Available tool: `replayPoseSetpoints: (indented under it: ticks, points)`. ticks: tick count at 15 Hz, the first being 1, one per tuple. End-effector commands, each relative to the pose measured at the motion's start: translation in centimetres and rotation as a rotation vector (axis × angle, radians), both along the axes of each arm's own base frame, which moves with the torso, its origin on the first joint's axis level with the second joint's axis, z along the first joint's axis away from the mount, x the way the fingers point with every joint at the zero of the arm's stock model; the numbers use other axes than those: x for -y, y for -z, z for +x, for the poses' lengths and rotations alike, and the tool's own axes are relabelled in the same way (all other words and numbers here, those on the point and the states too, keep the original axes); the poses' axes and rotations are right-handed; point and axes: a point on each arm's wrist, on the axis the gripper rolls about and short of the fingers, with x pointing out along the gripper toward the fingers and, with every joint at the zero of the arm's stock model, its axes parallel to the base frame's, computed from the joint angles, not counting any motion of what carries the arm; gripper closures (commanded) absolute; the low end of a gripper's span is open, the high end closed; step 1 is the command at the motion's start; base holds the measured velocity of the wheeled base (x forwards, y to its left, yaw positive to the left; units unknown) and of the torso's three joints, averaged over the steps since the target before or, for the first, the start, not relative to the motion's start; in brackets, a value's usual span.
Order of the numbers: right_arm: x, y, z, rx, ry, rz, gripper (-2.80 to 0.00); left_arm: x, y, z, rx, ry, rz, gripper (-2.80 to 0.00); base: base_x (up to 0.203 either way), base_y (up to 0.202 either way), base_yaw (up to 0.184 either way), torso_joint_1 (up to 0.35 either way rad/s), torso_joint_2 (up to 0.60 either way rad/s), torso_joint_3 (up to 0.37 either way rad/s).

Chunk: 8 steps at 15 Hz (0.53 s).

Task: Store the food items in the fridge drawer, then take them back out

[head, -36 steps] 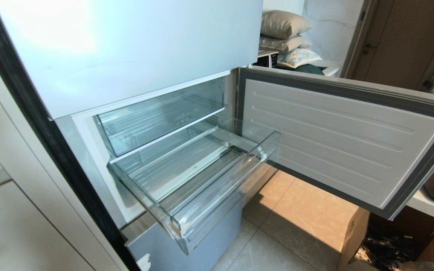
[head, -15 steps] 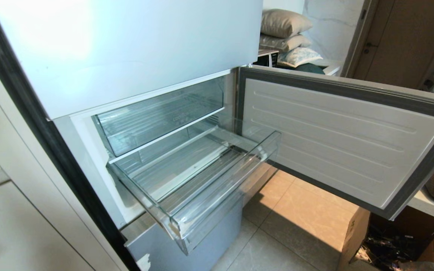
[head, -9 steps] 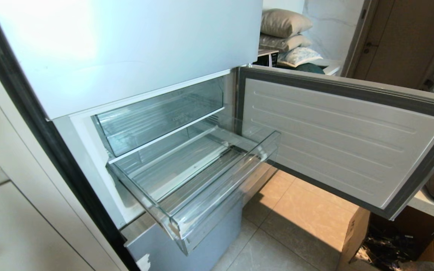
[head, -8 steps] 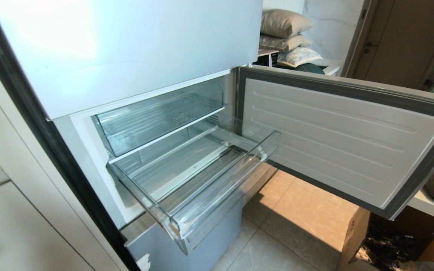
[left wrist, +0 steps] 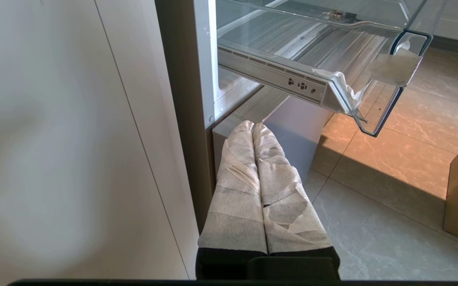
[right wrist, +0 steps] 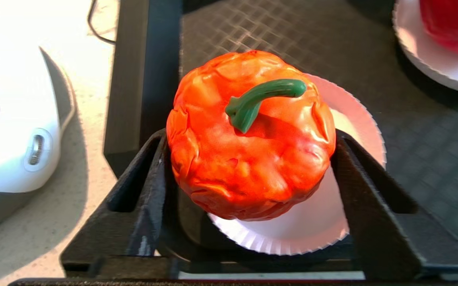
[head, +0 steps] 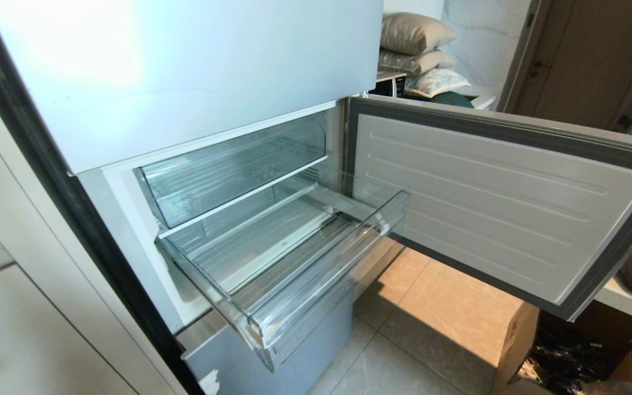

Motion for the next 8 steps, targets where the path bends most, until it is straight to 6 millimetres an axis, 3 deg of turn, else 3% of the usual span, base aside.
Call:
replayPoseSetpoints:
  ticks: [1, 6, 8]
  points:
    - [-0.1, -0.16, 0.04, 0.005, -0.003, -0.003, -2.8, 0.0, 0.0, 0.0, 0.0, 0.0, -0.001, 0.0, 0.0, 0.0, 0.0, 0.0, 0.0, 0.0]
    - [-0.33, -0.09, 0.04, -0.001, -0.007, 0.001, -2.8, 0.0, 0.0, 0.0, 0.0, 0.0, 0.0, 0.0, 0.0, 0.0, 0.0, 0.0, 0.0, 0.0]
    - [-0.44, -0.94, -0.1, 0.015, -0.006, -0.014, -2.8, 0.0, 0.0, 0.0, 0.0, 0.0, -0.001, 0.0, 0.0, 0.0, 0.0, 0.0, 0.0, 0.0]
